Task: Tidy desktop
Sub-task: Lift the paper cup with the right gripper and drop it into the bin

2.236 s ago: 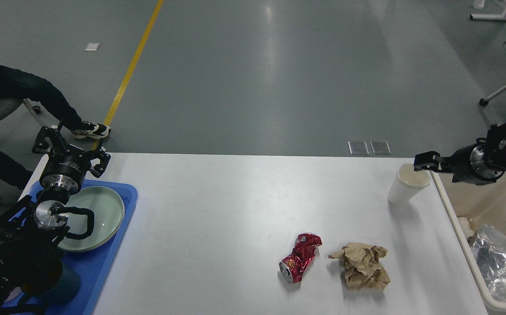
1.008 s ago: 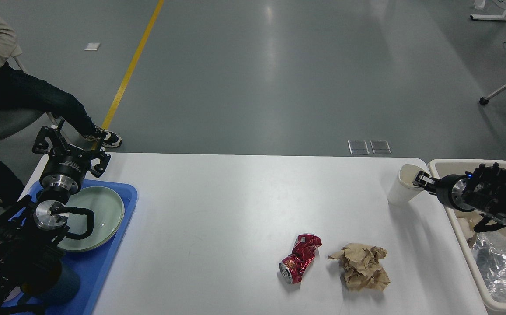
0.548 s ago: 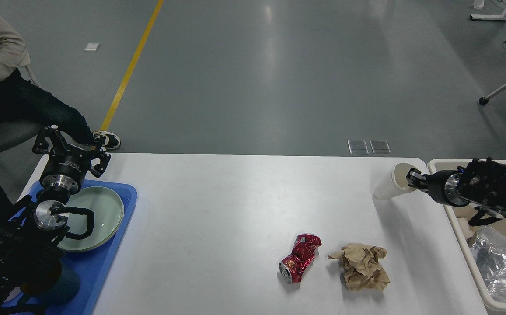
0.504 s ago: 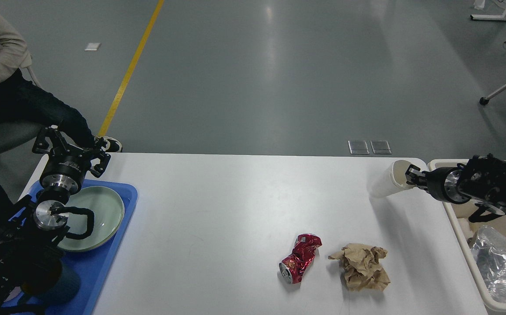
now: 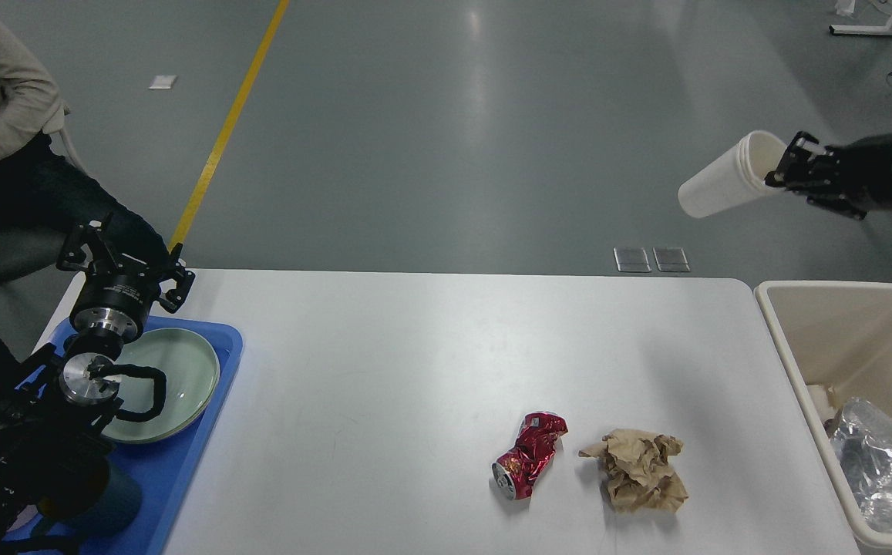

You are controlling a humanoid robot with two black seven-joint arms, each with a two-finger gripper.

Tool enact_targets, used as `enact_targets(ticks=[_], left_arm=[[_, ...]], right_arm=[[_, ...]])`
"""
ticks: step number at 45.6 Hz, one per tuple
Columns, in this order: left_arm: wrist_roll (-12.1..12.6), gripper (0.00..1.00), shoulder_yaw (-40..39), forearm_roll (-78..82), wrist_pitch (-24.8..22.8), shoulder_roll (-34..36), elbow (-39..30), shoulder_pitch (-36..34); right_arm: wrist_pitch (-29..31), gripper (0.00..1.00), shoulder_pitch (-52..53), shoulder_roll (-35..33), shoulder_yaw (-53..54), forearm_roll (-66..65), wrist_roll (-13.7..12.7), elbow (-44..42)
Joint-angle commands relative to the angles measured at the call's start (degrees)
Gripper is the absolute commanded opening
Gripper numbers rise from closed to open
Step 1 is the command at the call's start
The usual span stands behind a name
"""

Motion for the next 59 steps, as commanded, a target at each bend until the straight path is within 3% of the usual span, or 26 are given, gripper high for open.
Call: enact_targets(ticks=[1, 9, 24, 28, 32, 34, 35, 47, 59], left_arm=[[0.0, 0.96, 0.0, 0.0, 0.0, 0.0, 0.0, 0.0], [0.0, 0.96, 0.0, 0.0, 0.0, 0.0, 0.0, 0.0], [0.0, 0.96, 0.0, 0.0, 0.0, 0.0, 0.0, 0.0], [0.0, 0.96, 0.0, 0.0, 0.0, 0.0, 0.0, 0.0], [0.0, 0.96, 0.0, 0.0, 0.0, 0.0, 0.0, 0.0], [0.0, 0.96, 0.0, 0.0, 0.0, 0.0, 0.0, 0.0], [0.0, 0.96, 0.0, 0.0, 0.0, 0.0, 0.0, 0.0], [0.0, 0.96, 0.0, 0.0, 0.0, 0.0, 0.0, 0.0], [0.0, 0.96, 0.0, 0.0, 0.0, 0.0, 0.0, 0.0]], right_arm=[[2.5, 0.0, 5.3, -2.8, 0.0, -0.2, -0.1, -0.7], [0.3, 0.0, 0.8, -6.2, -1.2, -1.8, -0.1, -4.8], [-13.6, 0.0, -30.6, -5.6, -0.4, -1.8, 0.1, -11.4], [-19.0, 0.48, -38.5, -1.0, -0.2, -1.5, 0.0, -16.5], [-23.1, 0.75, -46.1, 2.4, 0.0, -1.4, 0.1, -20.8], [-24.4, 0.98, -48.3, 3.6, 0.1, -1.4, 0.1, -22.2], [-24.6, 1.0, -48.9, 4.1, 0.1, -1.4, 0.0, -22.9], [-23.9, 1.0, -48.1, 5.5, -0.3, -1.2, 0.0, -21.3], [-16.6, 1.0, -27.2, 3.5, -6.4, -1.3, -0.4, -4.3]])
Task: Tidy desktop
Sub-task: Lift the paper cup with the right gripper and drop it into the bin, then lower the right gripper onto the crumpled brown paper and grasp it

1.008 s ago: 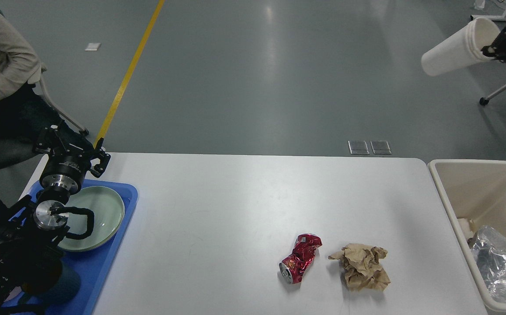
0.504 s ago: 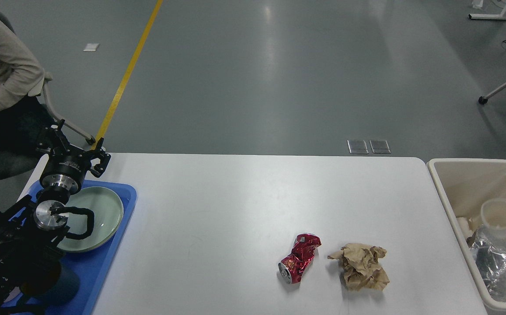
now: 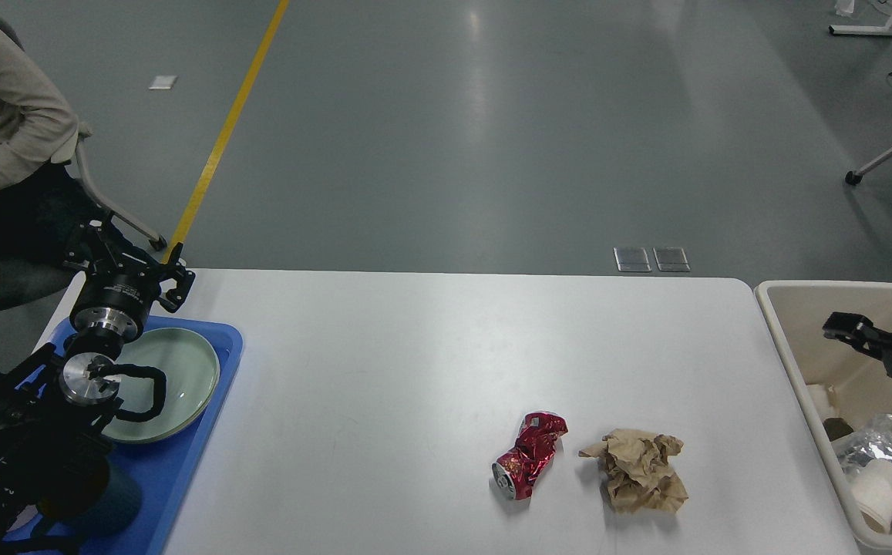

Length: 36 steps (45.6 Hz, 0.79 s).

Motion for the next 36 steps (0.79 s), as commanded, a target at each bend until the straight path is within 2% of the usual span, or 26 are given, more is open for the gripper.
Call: enact_targets(ticks=[1, 5, 7, 16, 20, 25, 36], left_arm=[[0.0, 0.96, 0.0, 0.0, 0.0, 0.0, 0.0, 0.0], [0.0, 0.96, 0.0, 0.0, 0.0, 0.0, 0.0, 0.0], [0.0, 0.96, 0.0, 0.0, 0.0, 0.0, 0.0, 0.0], [0.0, 0.96, 0.0, 0.0, 0.0, 0.0, 0.0, 0.0], [0.0, 0.96, 0.0, 0.0, 0.0, 0.0, 0.0, 0.0], [0.0, 0.96, 0.0, 0.0, 0.0, 0.0, 0.0, 0.0], [0.0, 0.96, 0.0, 0.0, 0.0, 0.0, 0.0, 0.0]], right_arm=[[5.6, 1.0, 11.0, -0.3, -5.8, -0.1, -0.2, 6.2], [12.8, 1.0, 18.9, 2.5, -11.4, 0.1, -0.2, 9.0], [19.5, 1.0, 24.4, 4.5, -14.9, 0.2, -0.1, 11.7], [35.6, 1.0, 37.6, 9.2, -16.1, 0.2, 0.1, 21.6], [38.4, 1.0, 41.2, 11.7, -16.7, 0.2, 0.0, 26.1], [39.1, 1.0, 42.4, 14.0, -16.4, 0.0, 0.0, 29.7], [38.1, 1.0, 30.0, 17.7, -16.1, -0.5, -0.3, 25.2]])
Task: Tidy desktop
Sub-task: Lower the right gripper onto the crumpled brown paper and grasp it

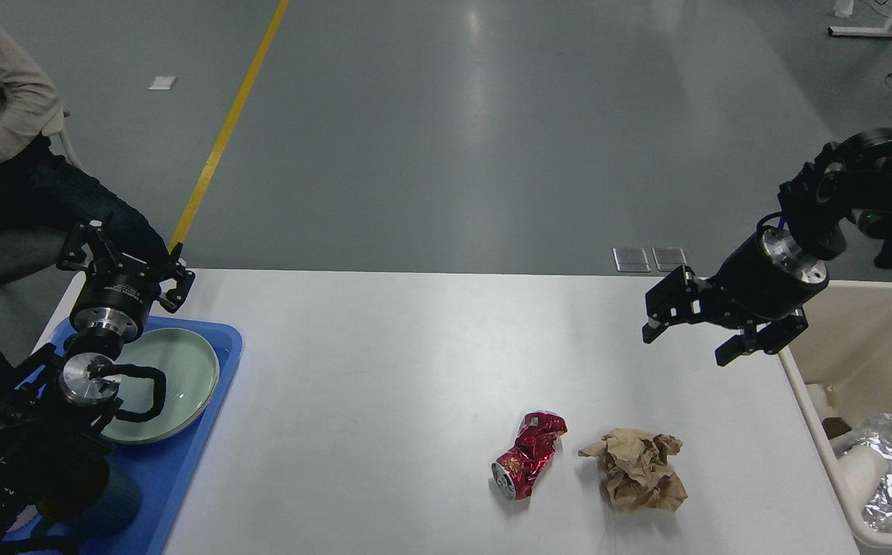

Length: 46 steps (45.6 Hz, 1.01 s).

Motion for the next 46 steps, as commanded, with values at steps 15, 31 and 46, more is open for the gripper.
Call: enact_targets(ticks=[15, 31, 46], left_arm=[[0.0, 0.96, 0.0, 0.0, 0.0, 0.0, 0.0, 0.0], [0.0, 0.96, 0.0, 0.0, 0.0, 0.0, 0.0, 0.0], [0.0, 0.96, 0.0, 0.0, 0.0, 0.0, 0.0, 0.0]], right_arm=[[-2.9, 1.0, -14.5, 1.6, 4.4, 0.4, 0.0, -5.7], [-6.6, 1.0, -22.5, 2.5, 8.8, 0.4, -0.1, -11.9], [-14.0, 1.0, -28.0, 4.7, 10.5, 0.5, -0.1, -14.8]])
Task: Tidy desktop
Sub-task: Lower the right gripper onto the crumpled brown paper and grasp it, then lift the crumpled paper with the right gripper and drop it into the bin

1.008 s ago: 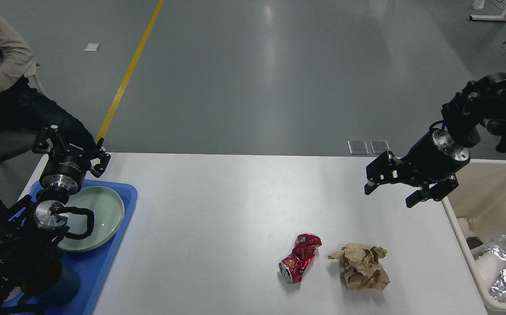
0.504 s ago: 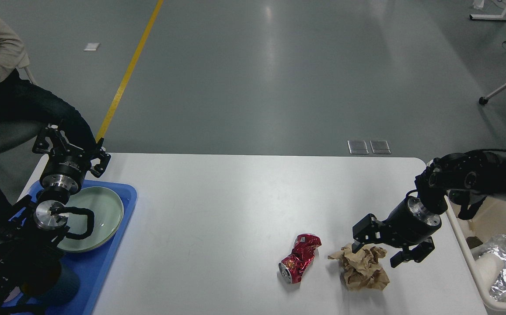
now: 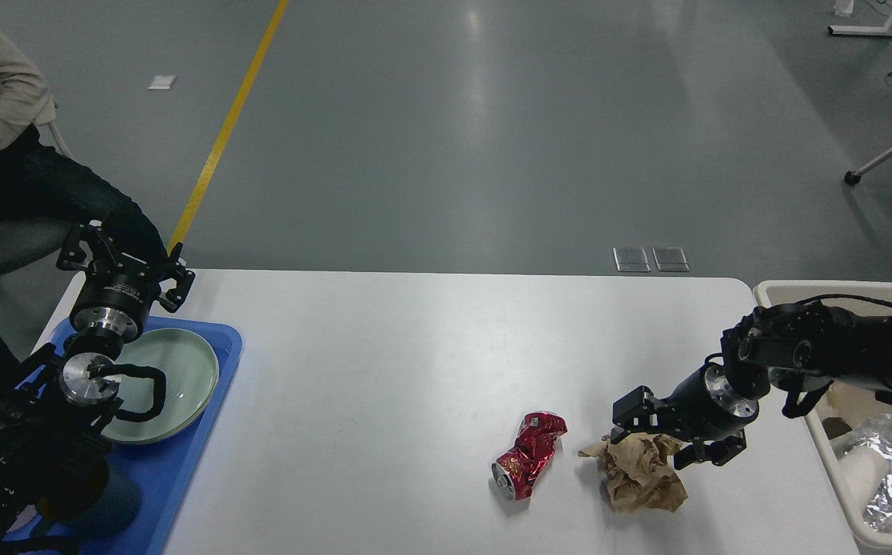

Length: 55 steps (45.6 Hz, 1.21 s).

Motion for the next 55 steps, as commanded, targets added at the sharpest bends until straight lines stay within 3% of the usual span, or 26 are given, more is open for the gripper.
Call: enact_targets(ticks=[1, 7, 9, 12, 17, 27, 39, 55], left_arm=[[0.0, 0.96, 0.0, 0.0, 0.0, 0.0, 0.0, 0.0], [0.0, 0.96, 0.0, 0.0, 0.1, 0.0, 0.0, 0.0], [0.0, 0.96, 0.0, 0.0, 0.0, 0.0, 0.0, 0.0], [0.0, 0.96, 0.0, 0.0, 0.0, 0.0, 0.0, 0.0], [0.0, 0.96, 0.0, 0.0, 0.0, 0.0, 0.0, 0.0], [0.0, 0.96, 0.0, 0.0, 0.0, 0.0, 0.0, 0.0], [0.0, 0.96, 0.0, 0.0, 0.0, 0.0, 0.0, 0.0], [0.0, 0.96, 0.0, 0.0, 0.0, 0.0, 0.0, 0.0]], right_arm=[[-2.5, 1.0, -1.4, 0.2, 1.1, 0.1, 0.0, -0.1], [-8.5, 0.96, -3.0, 1.5, 1.7, 0.2, 0.0, 0.0], [-10.7, 0.89, -3.2, 2.0, 1.7, 0.2, -0.1, 0.3], [-12.1, 0.62, -4.3, 2.5, 1.6, 0.1, -0.1, 0.4], [-11.7, 0.01, -4.7, 2.2, 1.1, -0.2, -0.2, 0.8], [-9.8, 0.0, -2.9, -0.5, 1.8, 0.3, -0.1, 1.0], [-7.6, 0.0, 8.0, -11.2, 1.7, 0.3, -0.1, 5.6], [9.7, 0.0, 34.0, -30.2, 1.2, -0.4, -0.1, 7.9]])
